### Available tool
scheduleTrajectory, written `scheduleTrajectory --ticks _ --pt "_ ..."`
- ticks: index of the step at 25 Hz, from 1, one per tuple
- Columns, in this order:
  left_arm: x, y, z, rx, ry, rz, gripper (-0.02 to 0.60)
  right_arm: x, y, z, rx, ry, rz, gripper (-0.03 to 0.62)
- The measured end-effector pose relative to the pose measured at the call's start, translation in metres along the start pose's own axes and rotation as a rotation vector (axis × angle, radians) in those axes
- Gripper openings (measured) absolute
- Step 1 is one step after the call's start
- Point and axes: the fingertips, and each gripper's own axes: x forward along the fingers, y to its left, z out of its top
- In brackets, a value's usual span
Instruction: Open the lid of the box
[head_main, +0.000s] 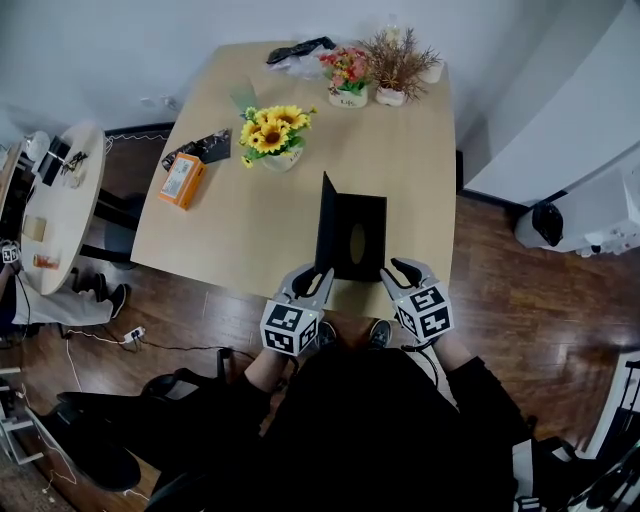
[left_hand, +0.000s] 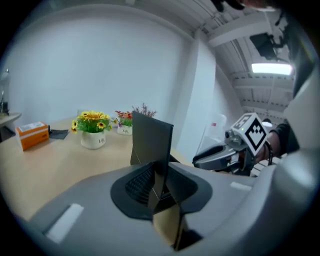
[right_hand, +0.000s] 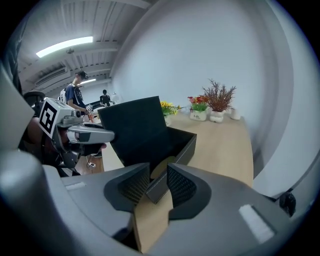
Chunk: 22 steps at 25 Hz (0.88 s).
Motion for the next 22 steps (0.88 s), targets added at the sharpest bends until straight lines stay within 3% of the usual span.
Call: scheduleTrajectory --ticks 11,14,22 --pt "-0.012 0.036 -0.020 -0.407 -0.052 -0.081 0.038 0.017 -0.005 -0.001 0.033 0.023 -0.012 0.106" --pt "-0.011 0.040 -0.023 -0.489 -0.068 -0.120 0.035 0.020 -0.013 0.003 0.054 0.015 -0.049 0.100" --pt "-0.007 0.050 -0.035 -0.726 -0.080 -0.180 0.032 0.034 -0.013 -0.008 0.145 0.060 -0.024 0.101"
